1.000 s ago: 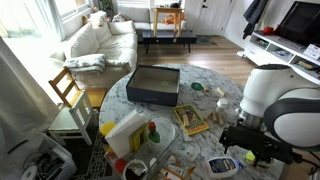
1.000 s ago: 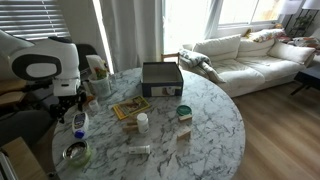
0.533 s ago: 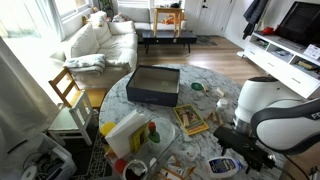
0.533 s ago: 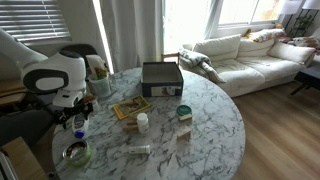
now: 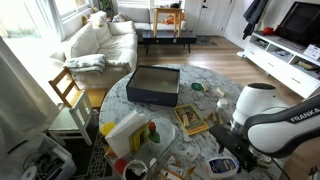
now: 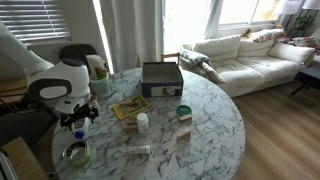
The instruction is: Pick up the container with a blue lid and place it the right way up on the table, pick up the container with a blue lid and put it in the clear storage container
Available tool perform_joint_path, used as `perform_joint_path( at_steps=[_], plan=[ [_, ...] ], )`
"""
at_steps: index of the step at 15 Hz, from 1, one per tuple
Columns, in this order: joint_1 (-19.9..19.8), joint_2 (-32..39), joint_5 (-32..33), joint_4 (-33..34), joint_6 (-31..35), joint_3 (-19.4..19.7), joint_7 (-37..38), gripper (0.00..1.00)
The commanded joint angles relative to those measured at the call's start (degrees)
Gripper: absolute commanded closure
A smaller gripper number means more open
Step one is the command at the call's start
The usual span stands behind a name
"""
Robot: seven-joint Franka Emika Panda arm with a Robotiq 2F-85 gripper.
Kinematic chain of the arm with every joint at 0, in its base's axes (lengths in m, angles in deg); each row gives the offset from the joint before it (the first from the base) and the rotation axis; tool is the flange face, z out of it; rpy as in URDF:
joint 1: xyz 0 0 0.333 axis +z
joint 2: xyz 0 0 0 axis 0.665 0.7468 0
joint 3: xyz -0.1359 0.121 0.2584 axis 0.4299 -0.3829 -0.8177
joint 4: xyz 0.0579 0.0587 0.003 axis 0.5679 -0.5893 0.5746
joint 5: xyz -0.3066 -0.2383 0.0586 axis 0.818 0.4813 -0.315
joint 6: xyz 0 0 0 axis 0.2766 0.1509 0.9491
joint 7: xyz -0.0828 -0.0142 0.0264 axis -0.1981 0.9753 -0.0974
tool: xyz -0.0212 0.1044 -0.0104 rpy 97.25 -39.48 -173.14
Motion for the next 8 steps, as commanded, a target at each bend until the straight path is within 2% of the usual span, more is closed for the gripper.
perform_joint_path(
  at_steps=[1,5,8],
  plan=[
    [2.69,3.01,-3.26,0.07,4.97,0.37,1.73,0.00],
    [4.41,5.28,-1.03,0.10,13.49,1.16,4.82,0.00],
    [4.96,6.69,-2.23,0.12,19.82,1.14,4.58,0.00]
  ],
)
